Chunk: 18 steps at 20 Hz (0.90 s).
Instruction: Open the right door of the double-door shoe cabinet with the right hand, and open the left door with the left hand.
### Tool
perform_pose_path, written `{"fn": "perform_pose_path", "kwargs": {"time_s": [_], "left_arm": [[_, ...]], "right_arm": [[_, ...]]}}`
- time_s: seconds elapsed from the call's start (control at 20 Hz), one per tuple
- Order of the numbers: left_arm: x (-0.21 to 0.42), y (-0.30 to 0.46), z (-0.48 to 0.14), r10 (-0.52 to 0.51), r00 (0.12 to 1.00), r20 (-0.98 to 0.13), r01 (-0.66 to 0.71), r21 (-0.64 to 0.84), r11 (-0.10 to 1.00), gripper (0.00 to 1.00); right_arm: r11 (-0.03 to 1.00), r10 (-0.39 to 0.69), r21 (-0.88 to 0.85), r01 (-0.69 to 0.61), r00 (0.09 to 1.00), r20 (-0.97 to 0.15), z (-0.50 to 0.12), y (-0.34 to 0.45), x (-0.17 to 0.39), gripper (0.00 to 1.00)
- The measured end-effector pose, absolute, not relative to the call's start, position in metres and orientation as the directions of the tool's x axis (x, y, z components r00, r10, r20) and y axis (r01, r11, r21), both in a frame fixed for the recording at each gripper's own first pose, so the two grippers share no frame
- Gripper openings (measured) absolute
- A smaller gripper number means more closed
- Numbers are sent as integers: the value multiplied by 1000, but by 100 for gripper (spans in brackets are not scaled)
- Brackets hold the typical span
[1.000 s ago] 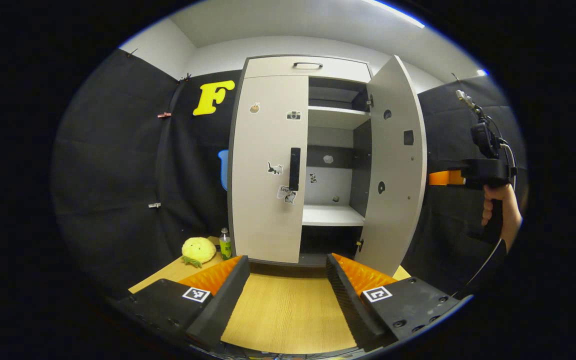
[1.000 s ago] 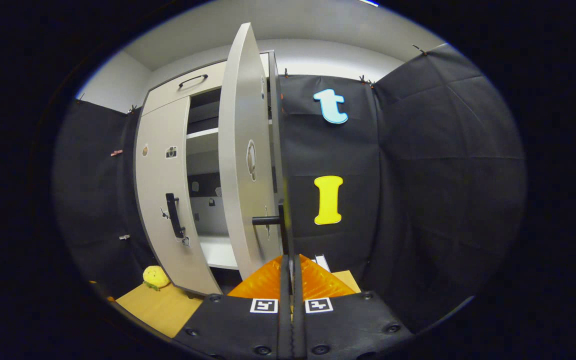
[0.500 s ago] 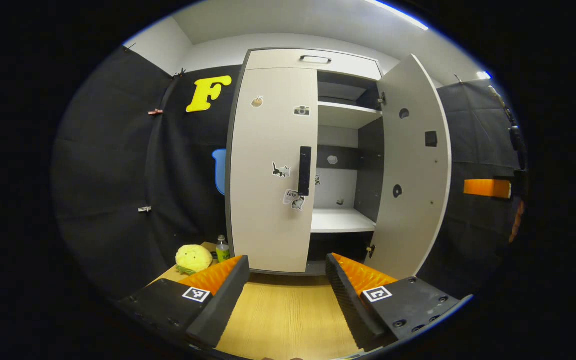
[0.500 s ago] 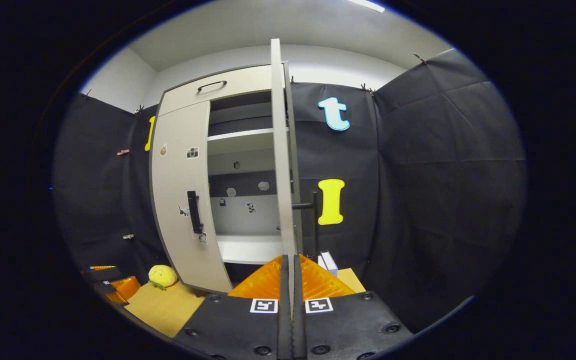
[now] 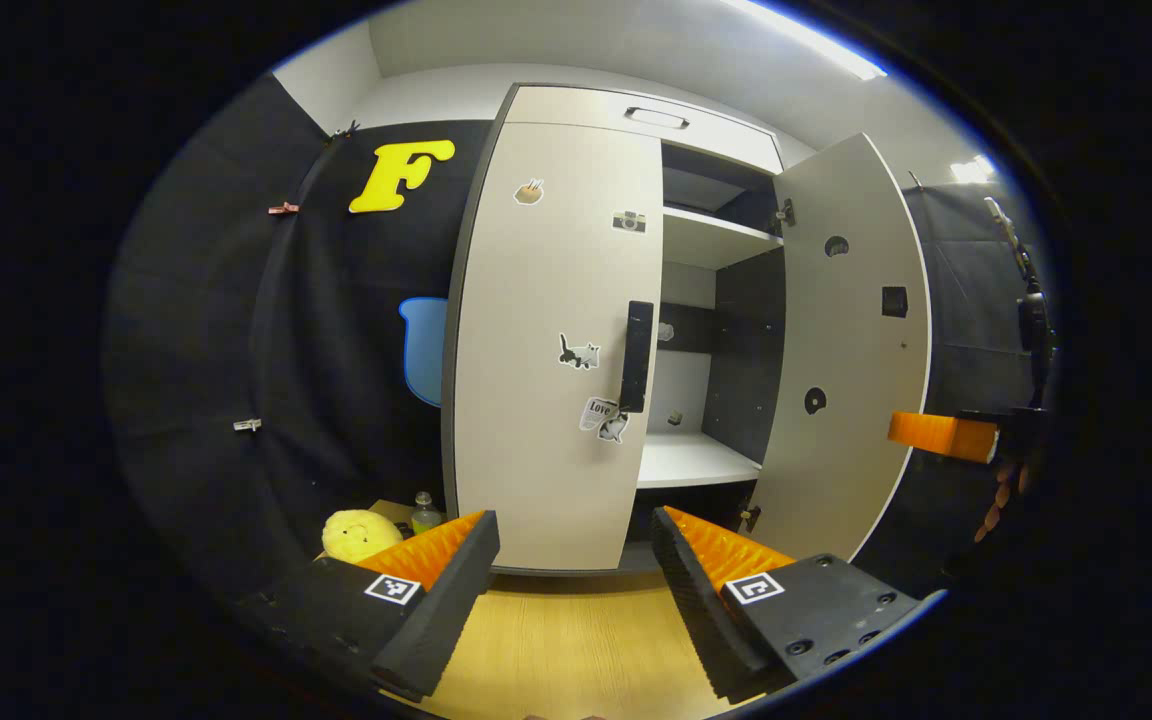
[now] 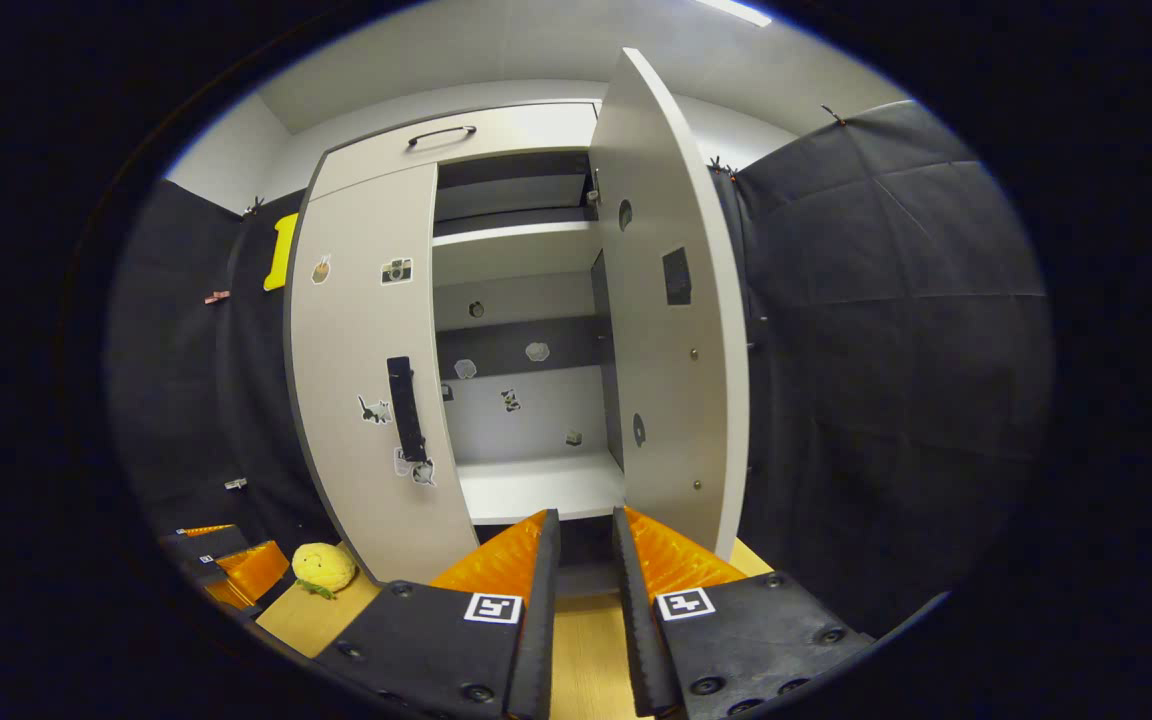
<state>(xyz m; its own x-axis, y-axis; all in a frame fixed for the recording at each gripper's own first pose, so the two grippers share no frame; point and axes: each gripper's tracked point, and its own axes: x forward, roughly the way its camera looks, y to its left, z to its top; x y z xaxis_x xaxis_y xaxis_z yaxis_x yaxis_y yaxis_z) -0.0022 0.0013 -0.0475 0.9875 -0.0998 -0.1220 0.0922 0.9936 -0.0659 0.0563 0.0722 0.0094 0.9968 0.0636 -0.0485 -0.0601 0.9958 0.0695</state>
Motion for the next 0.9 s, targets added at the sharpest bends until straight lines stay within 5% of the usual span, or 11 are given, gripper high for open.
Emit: {"fn": "perform_pose_path", "kwargs": {"time_s": [0.15, 0.35, 0.9], "left_arm": [[7, 8, -45, -131, 985, -116, 127, -41, 991, 95], [33, 2, -30, -145, 984, -102, 138, -75, 988, 95], [147, -39, 24, -107, 992, -70, 107, -4, 994, 95]], "right_arm": [[995, 77, 69, -74, 997, -32, 13, 91, 57, 47], [994, 102, 46, -102, 995, -7, 13, 106, 68, 100], [973, 223, 72, -217, 972, -79, -31, 125, 69, 99]]}}
